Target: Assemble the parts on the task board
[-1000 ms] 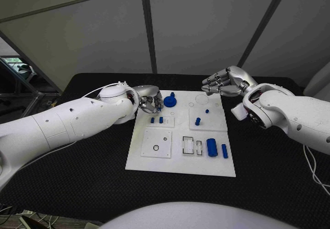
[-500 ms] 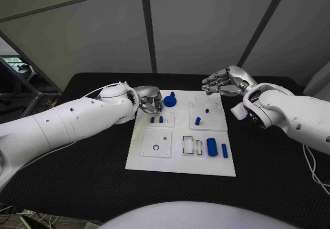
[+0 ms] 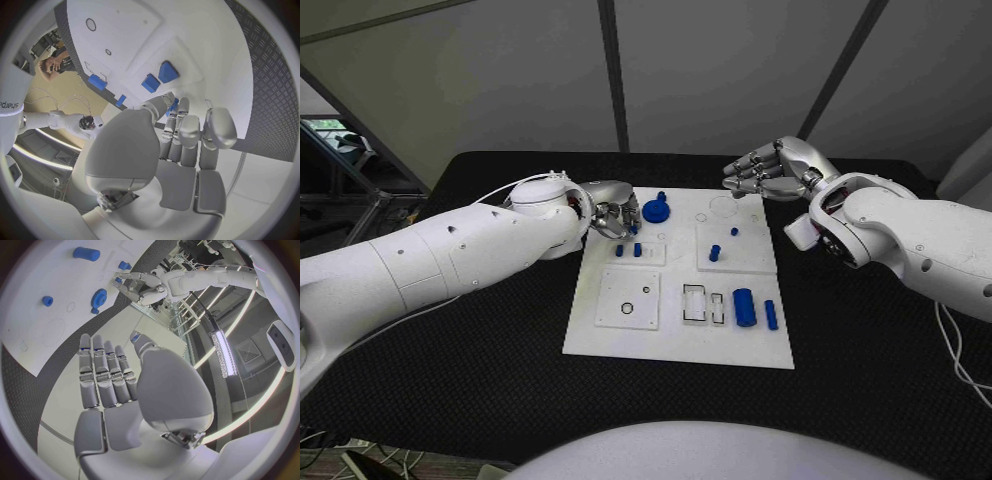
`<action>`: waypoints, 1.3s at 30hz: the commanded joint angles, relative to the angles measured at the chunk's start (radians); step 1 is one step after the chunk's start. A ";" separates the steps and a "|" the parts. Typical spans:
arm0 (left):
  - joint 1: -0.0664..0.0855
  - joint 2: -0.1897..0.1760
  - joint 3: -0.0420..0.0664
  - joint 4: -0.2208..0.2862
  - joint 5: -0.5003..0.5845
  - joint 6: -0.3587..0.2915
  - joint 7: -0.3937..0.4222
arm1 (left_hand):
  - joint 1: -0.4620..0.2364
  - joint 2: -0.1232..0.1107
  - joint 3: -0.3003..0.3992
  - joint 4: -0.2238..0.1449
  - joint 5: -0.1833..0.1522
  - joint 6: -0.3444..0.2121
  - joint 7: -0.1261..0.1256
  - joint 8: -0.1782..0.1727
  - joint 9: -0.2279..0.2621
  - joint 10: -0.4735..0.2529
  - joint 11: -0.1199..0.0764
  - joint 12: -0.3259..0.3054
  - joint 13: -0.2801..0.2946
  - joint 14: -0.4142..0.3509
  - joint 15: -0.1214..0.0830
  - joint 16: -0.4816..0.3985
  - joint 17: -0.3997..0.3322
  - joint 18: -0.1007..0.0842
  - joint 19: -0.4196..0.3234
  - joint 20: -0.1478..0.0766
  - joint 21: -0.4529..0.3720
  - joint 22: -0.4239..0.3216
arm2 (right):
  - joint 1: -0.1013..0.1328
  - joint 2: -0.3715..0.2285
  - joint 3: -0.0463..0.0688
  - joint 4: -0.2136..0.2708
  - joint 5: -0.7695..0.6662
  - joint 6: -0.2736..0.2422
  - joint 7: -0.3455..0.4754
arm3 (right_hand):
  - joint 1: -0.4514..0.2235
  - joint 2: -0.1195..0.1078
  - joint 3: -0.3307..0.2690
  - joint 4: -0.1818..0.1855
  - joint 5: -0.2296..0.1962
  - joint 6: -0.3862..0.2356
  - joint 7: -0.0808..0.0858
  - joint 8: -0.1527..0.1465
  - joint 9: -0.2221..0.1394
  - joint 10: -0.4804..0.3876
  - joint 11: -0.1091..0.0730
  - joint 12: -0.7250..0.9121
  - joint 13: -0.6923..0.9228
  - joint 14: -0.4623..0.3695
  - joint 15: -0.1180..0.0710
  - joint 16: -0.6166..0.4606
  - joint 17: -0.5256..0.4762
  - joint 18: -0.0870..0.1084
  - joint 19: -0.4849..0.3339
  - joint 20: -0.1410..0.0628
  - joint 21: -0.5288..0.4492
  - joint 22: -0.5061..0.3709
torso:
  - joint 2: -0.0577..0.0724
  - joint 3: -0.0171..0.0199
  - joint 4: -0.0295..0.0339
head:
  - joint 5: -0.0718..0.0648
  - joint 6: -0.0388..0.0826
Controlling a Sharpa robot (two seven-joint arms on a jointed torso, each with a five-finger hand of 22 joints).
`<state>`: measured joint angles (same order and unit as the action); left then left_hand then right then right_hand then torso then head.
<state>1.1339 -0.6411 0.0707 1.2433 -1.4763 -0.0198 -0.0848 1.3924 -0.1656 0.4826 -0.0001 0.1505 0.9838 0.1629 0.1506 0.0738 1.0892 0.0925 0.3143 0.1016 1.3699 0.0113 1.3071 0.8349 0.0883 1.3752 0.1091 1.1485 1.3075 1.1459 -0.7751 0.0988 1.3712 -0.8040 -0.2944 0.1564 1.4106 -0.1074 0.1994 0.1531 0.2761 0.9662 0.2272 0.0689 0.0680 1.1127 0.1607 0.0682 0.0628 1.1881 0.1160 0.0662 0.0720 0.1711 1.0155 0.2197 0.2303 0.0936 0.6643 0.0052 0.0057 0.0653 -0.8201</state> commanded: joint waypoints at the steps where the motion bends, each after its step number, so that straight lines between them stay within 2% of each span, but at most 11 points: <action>1: 0.001 0.001 0.000 0.001 0.001 0.000 -0.003 | -0.008 -0.002 -0.006 -0.001 -0.003 -0.011 0.000 -0.007 -0.002 -0.006 0.001 -0.006 0.002 -0.007 0.003 -0.003 -0.002 0.007 -0.004 0.004 -0.002 0.002 | 0.001 0.000 0.001 0.001 -0.001 0.005 0.008 | -0.001 0.009 -0.002 -0.005 0.006 -0.008 0.000 -0.002 0.000 -0.006 0.003 0.001 0.000 -0.008 -0.001 -0.002 -0.001 0.013 0.005 0.001 -0.003 -0.001 | -0.001 0.0002 0.0009 | 0.000 0.000; 6: 0.001 0.001 0.000 0.001 0.000 -0.014 0.003 | -0.006 0.005 -0.004 0.000 -0.002 -0.006 0.001 -0.007 -0.001 -0.001 0.000 -0.005 0.005 -0.004 0.003 0.001 0.004 0.006 -0.002 0.004 0.001 0.004 | 0.001 0.001 0.001 0.000 -0.001 0.006 0.009 | -0.001 0.009 -0.002 -0.005 0.006 -0.008 0.000 -0.002 0.000 -0.006 0.003 0.001 0.000 -0.008 -0.001 -0.002 -0.001 0.013 0.005 0.001 -0.003 -0.001 | 0.000 -0.0002 0.0000 | 0.000 0.001; 15: 0.001 0.000 0.000 0.000 0.000 -0.009 0.001 | -0.006 0.001 -0.007 -0.002 -0.003 -0.017 0.003 -0.015 -0.004 -0.001 0.001 -0.006 0.007 -0.006 0.003 0.002 -0.001 0.007 -0.003 0.005 0.000 0.004 | 0.001 0.000 0.001 0.000 -0.001 0.005 0.008 | -0.001 0.009 -0.002 -0.005 0.006 -0.008 0.000 -0.002 0.000 -0.006 0.003 0.001 0.000 -0.008 -0.001 -0.002 -0.001 0.013 0.005 0.001 -0.003 -0.001 | 0.000 0.0004 0.0002 | 0.000 0.001; 22: 0.001 -0.011 0.000 0.002 0.000 0.000 -0.010 | -0.005 -0.008 -0.020 -0.003 -0.002 -0.103 0.005 -0.069 -0.011 -0.007 -0.002 -0.015 0.015 -0.015 0.001 0.000 -0.022 0.009 -0.009 0.005 -0.013 -0.001 | 0.001 -0.001 0.001 -0.002 -0.003 0.004 0.004 | -0.002 0.008 -0.003 -0.006 0.006 -0.009 0.000 -0.003 0.000 -0.007 0.003 0.000 0.000 -0.009 -0.001 -0.003 -0.002 0.012 0.006 0.002 -0.005 -0.002 | -0.001 -0.0003 0.0008 | 0.000 0.002; 29: 0.001 -0.036 0.001 0.011 0.000 -0.012 -0.011 | -0.004 -0.013 -0.036 -0.002 -0.002 -0.135 0.002 -0.086 -0.010 -0.026 -0.001 -0.026 0.017 -0.023 0.002 -0.003 -0.040 0.012 -0.016 0.005 -0.028 -0.008 | 0.001 -0.004 0.001 -0.011 -0.045 0.013 -0.012 | -0.004 0.005 -0.010 -0.011 0.003 -0.015 0.002 -0.004 -0.001 -0.020 0.007 -0.003 -0.001 -0.021 0.004 -0.005 -0.005 0.011 0.003 0.004 -0.014 -0.008 | -0.002 -0.0009 0.0005 | -0.002 0.003; 31: 0.001 -0.045 0.001 0.015 0.000 -0.021 -0.008 | -0.004 -0.016 -0.041 -0.002 -0.002 -0.138 0.001 -0.086 -0.010 -0.027 -0.002 -0.026 0.018 -0.003 0.002 0.023 0.032 0.013 -0.017 0.005 -0.032 -0.011 | 0.001 -0.006 0.001 -0.014 -0.073 0.026 -0.026 | -0.004 0.005 -0.015 -0.016 -0.006 -0.017 0.002 -0.003 0.000 -0.032 0.009 -0.005 -0.001 -0.032 0.007 -0.005 -0.006 0.011 0.000 0.007 -0.021 -0.012 | -0.002 -0.0010 0.0008 | -0.002 0.004; 34: 0.001 -0.057 0.007 0.021 0.000 -0.050 0.005 | -0.002 -0.017 -0.049 -0.001 -0.002 -0.137 -0.001 -0.084 -0.008 -0.023 -0.004 -0.020 0.022 0.002 0.001 0.032 0.052 0.012 -0.015 0.005 -0.028 -0.008 | 0.001 -0.008 0.001 -0.021 -0.135 0.048 -0.051 | -0.004 0.005 -0.025 -0.023 -0.028 -0.017 -0.002 -0.002 0.000 -0.056 0.010 -0.004 -0.001 -0.036 0.008 -0.001 -0.005 0.012 0.004 0.009 -0.025 -0.015 | -0.001 -0.0018 0.0015 | -0.005 0.005; 36: 0.001 -0.065 0.014 0.025 0.004 -0.076 0.019 | -0.001 -0.016 -0.052 0.000 -0.002 -0.133 -0.001 -0.081 -0.007 -0.021 -0.004 -0.018 0.024 0.003 0.000 0.034 0.053 0.012 -0.015 0.005 -0.029 -0.008 | 0.001 -0.009 0.001 -0.027 -0.186 0.055 -0.068 | 0.004 0.008 -0.028 -0.032 -0.033 -0.013 -0.008 0.000 0.001 -0.060 0.006 0.001 0.000 -0.020 0.002 0.010 -0.001 0.014 0.019 0.004 -0.020 -0.014 | -0.001 -0.0024 0.0017 | -0.005 0.006; 39: 0.000 -0.084 0.027 0.034 0.036 -0.131 0.048 | 0.001 -0.010 -0.057 0.003 -0.001 -0.102 0.002 -0.065 -0.002 -0.020 -0.003 -0.012 0.030 -0.001 0.001 0.034 0.045 0.013 -0.018 0.004 -0.037 -0.012 | 0.001 -0.011 0.001 -0.034 -0.303 0.058 -0.102 | 0.036 0.019 -0.020 -0.058 -0.038 0.007 -0.023 0.007 0.004 -0.037 -0.012 0.024 0.003 0.049 -0.025 0.048 0.015 0.015 0.080 -0.023 0.013 0.001 | -0.002 -0.0015 0.0003 | -0.006 0.008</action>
<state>1.1322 -0.7197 0.0958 1.2736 -1.4712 -0.0695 -0.0776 1.3937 -0.1751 0.4301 0.0022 0.1505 0.8813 0.1648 0.0857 0.0715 1.0686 0.0935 0.3011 0.1314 1.3654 0.0124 1.3400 0.8762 0.1374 1.3615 0.1128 1.1103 1.2937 1.1457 -0.7856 0.0988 1.3388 -0.9514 -0.2641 0.1070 1.4427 -0.0875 0.1801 0.0967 0.2400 0.9750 0.2060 0.0743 0.0711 1.0762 0.1508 0.0914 0.0646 1.2378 0.0909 0.1139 0.0869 0.1711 1.0955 0.1968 0.2437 0.0944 0.6626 0.0033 0.0068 0.0600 -0.8133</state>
